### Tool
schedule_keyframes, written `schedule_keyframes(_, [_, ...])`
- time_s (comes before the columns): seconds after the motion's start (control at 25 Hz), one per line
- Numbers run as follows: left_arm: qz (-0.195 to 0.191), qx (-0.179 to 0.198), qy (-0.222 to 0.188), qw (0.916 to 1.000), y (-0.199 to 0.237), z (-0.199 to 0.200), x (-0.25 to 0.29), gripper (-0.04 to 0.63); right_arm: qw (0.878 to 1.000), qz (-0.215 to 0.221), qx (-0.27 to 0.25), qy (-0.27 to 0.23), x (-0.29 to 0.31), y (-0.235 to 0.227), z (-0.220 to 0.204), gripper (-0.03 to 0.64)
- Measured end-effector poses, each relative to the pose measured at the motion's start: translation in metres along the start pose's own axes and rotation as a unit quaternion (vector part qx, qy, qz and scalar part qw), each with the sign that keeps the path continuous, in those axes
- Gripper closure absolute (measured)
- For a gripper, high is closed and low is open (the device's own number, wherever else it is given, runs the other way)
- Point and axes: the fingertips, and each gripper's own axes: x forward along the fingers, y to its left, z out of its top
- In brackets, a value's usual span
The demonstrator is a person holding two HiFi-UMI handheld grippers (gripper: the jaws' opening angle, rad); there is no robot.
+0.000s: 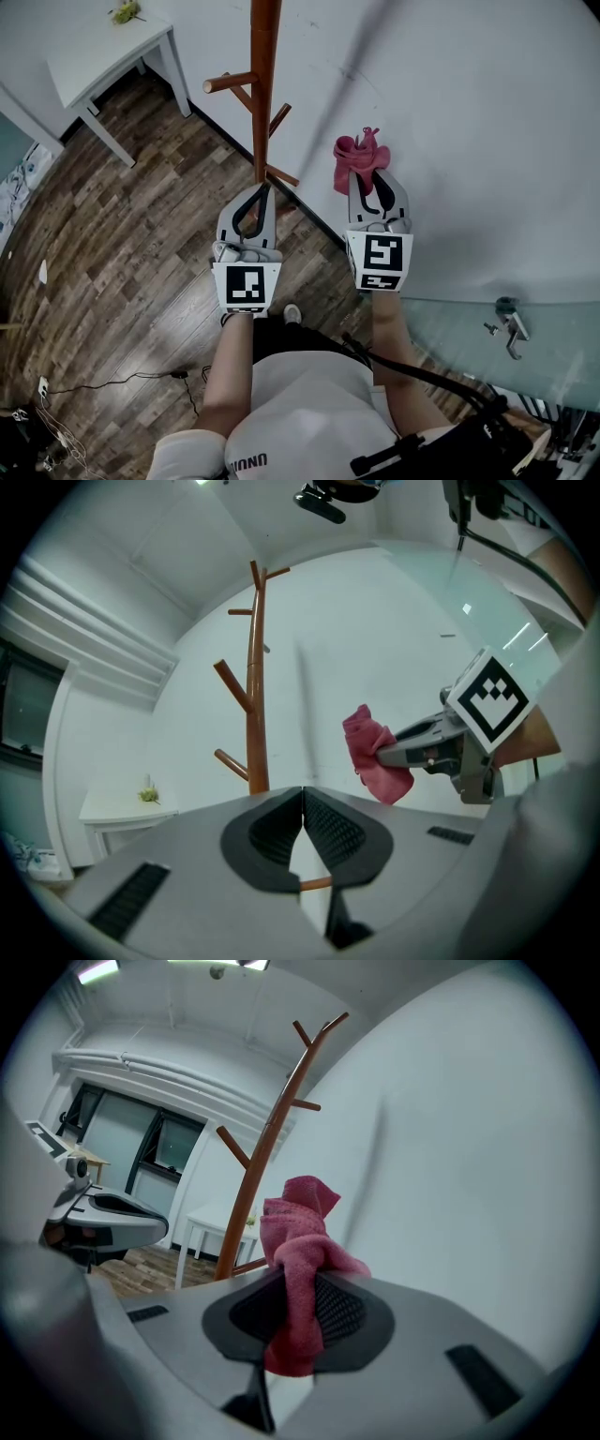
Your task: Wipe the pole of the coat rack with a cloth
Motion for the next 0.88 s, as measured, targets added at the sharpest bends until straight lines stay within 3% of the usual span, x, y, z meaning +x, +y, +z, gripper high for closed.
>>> schedule_keyframes(0.88, [-0.012, 0.008, 0.008, 0.9999, -0.002, 0.001, -0.002, 0.58, 1.0, -0.016, -0.013, -0.019, -0.008, -0.001, 0.017, 0.534])
